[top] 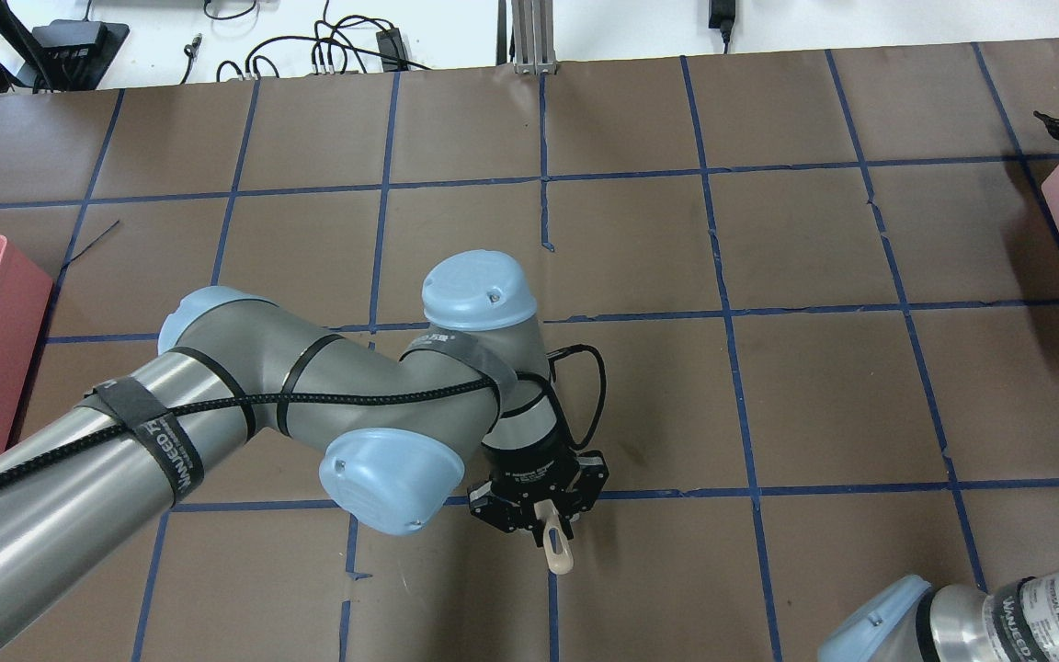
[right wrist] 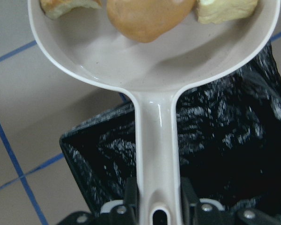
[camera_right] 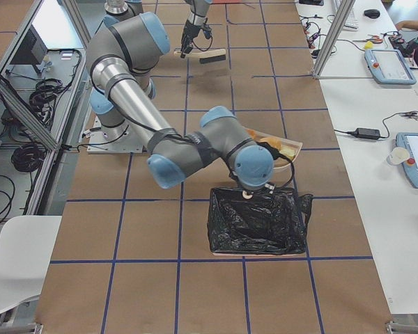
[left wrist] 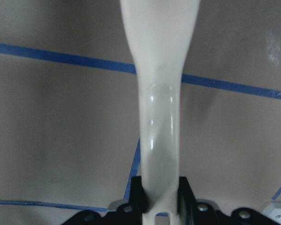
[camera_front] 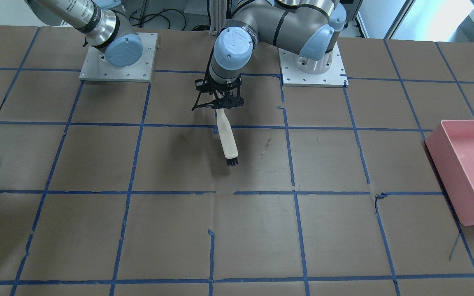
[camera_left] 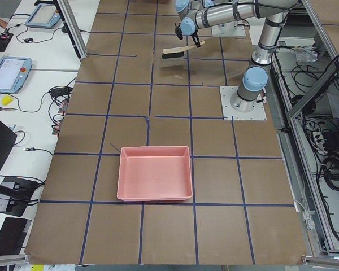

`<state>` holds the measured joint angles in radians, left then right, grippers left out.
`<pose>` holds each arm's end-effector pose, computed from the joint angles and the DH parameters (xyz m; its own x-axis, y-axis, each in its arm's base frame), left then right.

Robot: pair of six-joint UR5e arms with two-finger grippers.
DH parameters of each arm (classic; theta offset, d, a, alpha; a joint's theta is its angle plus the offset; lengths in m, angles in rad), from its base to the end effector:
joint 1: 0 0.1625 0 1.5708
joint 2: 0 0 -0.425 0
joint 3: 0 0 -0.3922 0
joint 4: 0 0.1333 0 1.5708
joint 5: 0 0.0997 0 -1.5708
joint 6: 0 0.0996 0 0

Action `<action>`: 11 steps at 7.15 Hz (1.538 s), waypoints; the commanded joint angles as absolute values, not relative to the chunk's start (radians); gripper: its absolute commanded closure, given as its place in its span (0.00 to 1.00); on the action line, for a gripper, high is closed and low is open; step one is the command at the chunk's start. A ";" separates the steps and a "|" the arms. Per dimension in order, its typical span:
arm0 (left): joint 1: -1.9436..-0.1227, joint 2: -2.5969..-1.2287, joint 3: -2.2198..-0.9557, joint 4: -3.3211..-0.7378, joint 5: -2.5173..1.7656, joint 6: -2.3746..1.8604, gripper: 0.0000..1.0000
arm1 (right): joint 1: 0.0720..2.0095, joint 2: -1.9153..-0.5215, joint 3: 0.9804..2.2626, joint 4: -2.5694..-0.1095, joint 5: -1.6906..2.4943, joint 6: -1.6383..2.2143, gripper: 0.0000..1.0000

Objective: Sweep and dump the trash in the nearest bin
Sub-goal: 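Carry the dustpan to the trash bag with right gripper while left withdraws brush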

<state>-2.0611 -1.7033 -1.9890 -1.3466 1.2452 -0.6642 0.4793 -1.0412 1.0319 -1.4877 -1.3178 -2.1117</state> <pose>-0.3597 -0.3232 0.2572 -0.9711 -0.2350 0.0408 -0.1938 0.8772 0.4393 -0.5474 -0.4628 0.4294 -0.5371 -0.8410 0.0653 -0.8243 0.5069 -0.2520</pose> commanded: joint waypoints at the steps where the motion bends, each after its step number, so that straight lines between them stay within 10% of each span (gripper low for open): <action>1: -2.080 -1.701 -1.996 -1.358 1.215 -0.649 0.95 | 0.422 -1.002 1.008 -1.624 -1.409 -2.121 1.00; 11: -2.068 -1.703 -1.996 -1.453 1.172 -0.445 0.94 | 0.636 -1.026 1.081 -2.125 -1.778 -2.376 1.00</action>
<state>-2.0679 -1.7021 -1.9941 -1.4391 1.1537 -0.4596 0.6181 -1.0046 1.0777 -2.1209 -1.7462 -2.3617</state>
